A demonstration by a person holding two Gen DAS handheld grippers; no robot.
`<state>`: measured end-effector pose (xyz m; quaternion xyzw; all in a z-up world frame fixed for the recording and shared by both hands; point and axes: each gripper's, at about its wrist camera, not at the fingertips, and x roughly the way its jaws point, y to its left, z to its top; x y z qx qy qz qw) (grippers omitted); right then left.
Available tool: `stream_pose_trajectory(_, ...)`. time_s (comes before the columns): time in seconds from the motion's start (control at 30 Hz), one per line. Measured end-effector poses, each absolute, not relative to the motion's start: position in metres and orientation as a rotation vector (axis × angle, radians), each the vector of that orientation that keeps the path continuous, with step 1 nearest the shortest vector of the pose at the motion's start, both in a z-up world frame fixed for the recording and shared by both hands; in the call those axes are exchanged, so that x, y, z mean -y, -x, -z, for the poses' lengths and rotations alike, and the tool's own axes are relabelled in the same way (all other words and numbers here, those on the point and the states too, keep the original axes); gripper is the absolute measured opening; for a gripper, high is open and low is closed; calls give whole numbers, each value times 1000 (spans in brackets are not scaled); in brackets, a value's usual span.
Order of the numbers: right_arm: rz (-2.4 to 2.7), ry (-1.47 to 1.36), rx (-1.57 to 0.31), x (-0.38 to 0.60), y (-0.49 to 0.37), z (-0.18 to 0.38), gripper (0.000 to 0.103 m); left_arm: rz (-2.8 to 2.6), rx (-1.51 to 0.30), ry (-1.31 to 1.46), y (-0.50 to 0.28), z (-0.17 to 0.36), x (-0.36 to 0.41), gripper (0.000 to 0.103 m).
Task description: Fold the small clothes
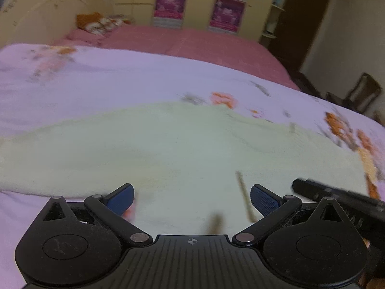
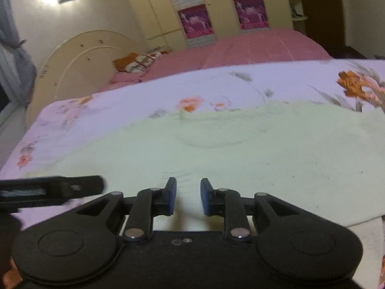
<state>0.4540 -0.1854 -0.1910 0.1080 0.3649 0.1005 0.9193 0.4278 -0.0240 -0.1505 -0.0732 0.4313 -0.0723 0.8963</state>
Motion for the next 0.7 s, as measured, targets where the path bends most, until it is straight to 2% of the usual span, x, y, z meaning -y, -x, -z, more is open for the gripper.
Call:
stream_pose_trajectory(0.1,-115,-210,-718,206,-441,179,24,251,-939,214,-426,156,42,102)
stream_pose_trajectory(0.17,-35,-222,-716,232,-427,175,28,314,-974,247,-427,162,53,67)
stream_pose_trajectory(0.2,-5,-230,-719,241,-422,175,29,343,-1011,266,-430,168,60,62)
stream_pose_trajectory(0.33,75,-275,-721,275,-402,182,36,335,-1061,359,-435,185,72,60)
stream_pose_trajectory(0.47,94,-269,-717,282,-388,192,38,341,-1056,450,-434,192,85,60)
stream_pose_trajectory(0.5,101,-262,-714,284,-386,192,38,335,-1045,469,-437,195,88,56)
stream_pose_trajectory(0.53,107,-260,-710,286,-383,191,39,323,-1039,474,-439,199,91,40)
stream_pose_trajectory(0.57,115,-262,-708,290,-382,191,39,308,-1034,484,-441,202,94,36)
stream_pose_trajectory(0.7,143,-263,-706,301,-379,194,43,268,-979,517,-443,209,96,36)
